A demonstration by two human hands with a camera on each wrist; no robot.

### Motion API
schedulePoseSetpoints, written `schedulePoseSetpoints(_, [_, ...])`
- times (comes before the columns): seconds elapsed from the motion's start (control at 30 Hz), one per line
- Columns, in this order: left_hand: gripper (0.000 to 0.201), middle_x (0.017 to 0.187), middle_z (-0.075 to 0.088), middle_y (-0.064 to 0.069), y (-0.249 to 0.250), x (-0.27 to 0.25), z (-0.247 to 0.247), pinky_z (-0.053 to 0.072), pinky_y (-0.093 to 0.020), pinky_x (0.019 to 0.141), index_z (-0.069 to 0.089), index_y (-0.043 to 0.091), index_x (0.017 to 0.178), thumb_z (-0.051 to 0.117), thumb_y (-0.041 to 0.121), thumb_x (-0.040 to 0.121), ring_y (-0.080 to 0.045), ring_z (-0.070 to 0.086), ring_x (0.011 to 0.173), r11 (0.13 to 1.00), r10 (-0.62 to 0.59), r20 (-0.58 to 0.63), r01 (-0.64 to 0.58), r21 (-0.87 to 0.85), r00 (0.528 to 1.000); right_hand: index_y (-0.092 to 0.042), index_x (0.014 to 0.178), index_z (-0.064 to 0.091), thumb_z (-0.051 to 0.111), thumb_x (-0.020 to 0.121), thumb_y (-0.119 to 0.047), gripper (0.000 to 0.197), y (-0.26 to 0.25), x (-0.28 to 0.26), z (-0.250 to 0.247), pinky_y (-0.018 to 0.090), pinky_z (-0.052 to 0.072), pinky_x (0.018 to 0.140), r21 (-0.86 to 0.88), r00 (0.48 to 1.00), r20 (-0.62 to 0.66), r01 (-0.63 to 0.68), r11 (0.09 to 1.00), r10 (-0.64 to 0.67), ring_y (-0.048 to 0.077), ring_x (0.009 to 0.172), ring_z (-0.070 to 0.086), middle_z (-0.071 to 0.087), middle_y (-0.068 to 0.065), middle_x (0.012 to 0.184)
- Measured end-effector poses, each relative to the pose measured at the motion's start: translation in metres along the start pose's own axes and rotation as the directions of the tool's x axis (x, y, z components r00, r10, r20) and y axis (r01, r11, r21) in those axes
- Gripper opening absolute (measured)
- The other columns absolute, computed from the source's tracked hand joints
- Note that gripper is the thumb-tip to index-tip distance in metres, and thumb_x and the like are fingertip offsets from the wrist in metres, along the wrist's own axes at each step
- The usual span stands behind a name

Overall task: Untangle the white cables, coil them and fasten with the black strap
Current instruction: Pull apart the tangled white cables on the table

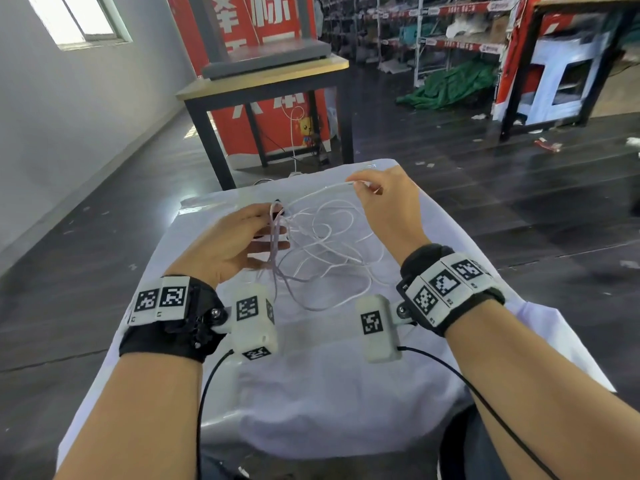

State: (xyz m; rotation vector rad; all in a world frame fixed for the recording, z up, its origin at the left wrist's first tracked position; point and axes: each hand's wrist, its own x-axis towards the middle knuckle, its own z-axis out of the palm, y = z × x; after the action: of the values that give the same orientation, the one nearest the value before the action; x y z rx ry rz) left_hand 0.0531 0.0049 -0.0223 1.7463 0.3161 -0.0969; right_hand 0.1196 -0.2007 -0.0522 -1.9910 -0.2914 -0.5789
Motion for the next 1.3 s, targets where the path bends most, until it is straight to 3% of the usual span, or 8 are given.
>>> schedulePoseSetpoints(0.23, [0.037, 0.104, 0.058, -0.002, -0.003, 0.000, 0.005, 0.051, -0.023, 0.070, 0.073, 0.025, 0.102, 0.053, -0.005, 0.091, -0.015, 0.057, 0.088, 0.961, 0.104, 0.031, -0.108, 0.255, 0.994, -0.021, 0.100, 0.075, 0.059, 0.093, -0.018, 0.018, -0.007, -0.008, 0.002, -0.003, 0.035, 0.062, -0.038, 0.975, 0.222, 0.002, 0.999, 0.006, -0.002, 0.067, 0.048, 0.052, -0.009, 0.084])
schedulePoseSetpoints(0.33, [0.033, 0.104, 0.060, -0.005, -0.002, 0.000, 0.006, 0.050, -0.020, 0.068, 0.072, 0.025, 0.101, 0.057, -0.002, 0.090, -0.015, 0.059, 0.084, 0.934, 0.172, -0.028, -0.154, 0.321, 0.985, -0.016, 0.098, 0.076, 0.058, 0.091, -0.012, 0.020, -0.009, -0.012, 0.005, -0.005, 0.034, 0.061, -0.039, 0.948, 0.319, 0.008, 0.999, 0.005, -0.001, 0.071, 0.056, 0.071, -0.008, 0.088])
schedulePoseSetpoints(0.47, [0.032, 0.109, 0.063, 0.002, 0.007, -0.005, 0.011, 0.057, -0.029, 0.078, 0.064, 0.024, 0.112, 0.047, 0.002, 0.097, -0.013, 0.066, 0.086, 0.977, 0.180, -0.097, -0.167, 0.131, 0.979, -0.016, 0.107, 0.073, 0.056, 0.091, -0.012, 0.024, -0.009, -0.016, 0.010, 0.007, 0.041, 0.070, -0.088, 0.866, 0.498, -0.008, 0.996, 0.051, 0.012, 0.087, 0.063, 0.070, 0.004, 0.111])
schedulePoseSetpoints(0.6, [0.042, 0.125, 0.056, 0.010, 0.016, -0.011, 0.014, 0.051, -0.047, 0.093, 0.055, 0.023, 0.127, 0.039, -0.003, 0.098, -0.019, 0.061, 0.110, 0.989, 0.126, -0.017, -0.127, -0.079, 0.992, -0.012, 0.115, 0.058, 0.063, 0.089, -0.021, 0.028, -0.016, -0.016, 0.014, 0.020, 0.039, 0.085, -0.063, 0.881, 0.473, 0.042, 0.997, -0.007, 0.014, 0.100, 0.053, 0.052, 0.005, 0.117])
schedulePoseSetpoints(0.73, [0.057, 0.138, 0.042, 0.012, 0.019, -0.014, 0.017, 0.054, -0.047, 0.082, 0.039, 0.023, 0.145, 0.037, -0.008, 0.096, -0.022, 0.056, 0.113, 0.971, 0.103, 0.018, -0.096, -0.220, 0.995, -0.017, 0.095, 0.064, 0.065, 0.087, -0.017, 0.008, -0.028, -0.019, 0.012, 0.011, 0.044, 0.073, 0.079, 0.850, 0.510, 0.107, 0.991, -0.133, 0.002, 0.076, 0.053, 0.056, -0.001, 0.101])
schedulePoseSetpoints(0.83, [0.065, 0.149, 0.030, 0.008, 0.019, -0.011, 0.013, 0.058, -0.047, 0.076, 0.028, 0.022, 0.150, 0.036, -0.011, 0.095, -0.026, 0.055, 0.119, 0.933, 0.112, 0.022, -0.097, -0.347, 0.994, -0.010, 0.090, 0.070, 0.066, 0.088, -0.018, 0.010, -0.032, -0.025, 0.015, 0.012, 0.046, 0.068, 0.111, 0.737, 0.670, 0.015, 0.994, -0.086, -0.004, 0.064, 0.057, 0.067, -0.003, 0.079])
schedulePoseSetpoints(1.07, [0.062, 0.147, 0.030, -0.004, 0.023, -0.009, 0.007, 0.059, -0.050, 0.065, 0.034, 0.015, 0.145, 0.035, -0.017, 0.092, -0.036, 0.056, 0.117, 0.714, 0.057, -0.050, -0.076, -0.696, 0.997, -0.015, 0.114, 0.042, 0.073, 0.079, -0.041, 0.054, -0.034, -0.032, 0.021, 0.025, 0.052, 0.073, 0.036, 0.584, 0.805, -0.225, 0.974, 0.105, 0.015, 0.087, 0.066, 0.072, 0.007, 0.100])
schedulePoseSetpoints(1.3, [0.066, 0.153, 0.027, 0.001, 0.019, -0.006, 0.016, 0.060, -0.034, 0.065, 0.030, 0.015, 0.149, 0.043, -0.016, 0.092, -0.026, 0.063, 0.108, 0.825, 0.112, -0.111, -0.154, -0.543, 0.988, -0.016, 0.115, 0.040, 0.072, 0.084, -0.020, 0.044, -0.036, -0.036, 0.023, 0.020, 0.048, 0.060, 0.168, 0.641, 0.767, -0.240, 0.956, 0.026, 0.007, 0.068, 0.065, 0.073, 0.002, 0.085])
